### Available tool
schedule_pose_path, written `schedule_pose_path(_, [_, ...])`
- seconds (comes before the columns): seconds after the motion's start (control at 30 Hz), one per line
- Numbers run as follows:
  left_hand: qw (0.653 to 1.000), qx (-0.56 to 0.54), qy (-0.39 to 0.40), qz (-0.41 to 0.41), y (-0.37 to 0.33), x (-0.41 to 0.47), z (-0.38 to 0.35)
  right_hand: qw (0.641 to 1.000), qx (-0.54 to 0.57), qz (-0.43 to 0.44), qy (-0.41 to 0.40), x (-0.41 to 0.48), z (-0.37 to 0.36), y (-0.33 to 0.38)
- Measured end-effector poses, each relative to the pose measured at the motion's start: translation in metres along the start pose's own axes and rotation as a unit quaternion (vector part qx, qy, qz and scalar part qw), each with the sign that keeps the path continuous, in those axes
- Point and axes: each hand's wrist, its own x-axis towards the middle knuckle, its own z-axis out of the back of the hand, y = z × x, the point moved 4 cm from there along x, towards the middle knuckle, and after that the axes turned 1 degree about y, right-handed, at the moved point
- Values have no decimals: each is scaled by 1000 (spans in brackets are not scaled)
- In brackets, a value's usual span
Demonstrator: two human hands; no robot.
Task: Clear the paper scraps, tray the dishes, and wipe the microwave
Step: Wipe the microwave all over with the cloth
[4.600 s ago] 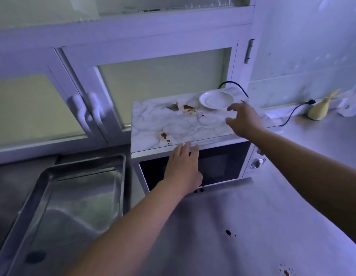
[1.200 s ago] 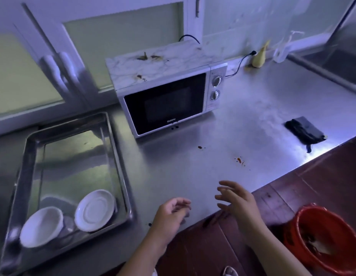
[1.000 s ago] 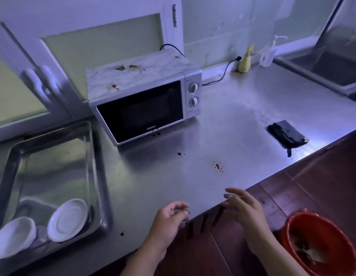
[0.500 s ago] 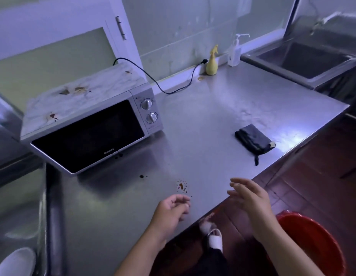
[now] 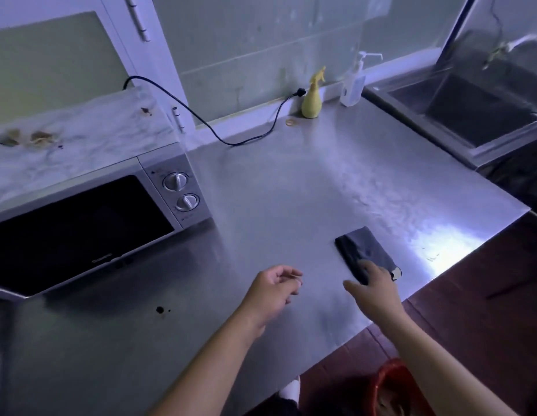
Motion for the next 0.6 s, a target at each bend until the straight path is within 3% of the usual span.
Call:
schedule_pose_path(0.1, [999,-4,-39,4,-10,0,10,981,-193,-3,31,53,-13,11])
schedule_pose_path(0.23, [992,-22,-128,9,-20,-13,34,962,-249,-90,70,102,-12,-3])
schedule_pose_path(0.3, [984,-25,-175,14,-20,-26,46,950,-290,-88,71,112,-14,-13])
schedule_pose_path(0.47, [963,-35,-263,44,-1,-59,56,930,-365,28,18,128,-28,-5])
schedule_pose_path(0.6, [949,-66,-302,66,17,-75,48,923,-315,197,98,118,-73,42])
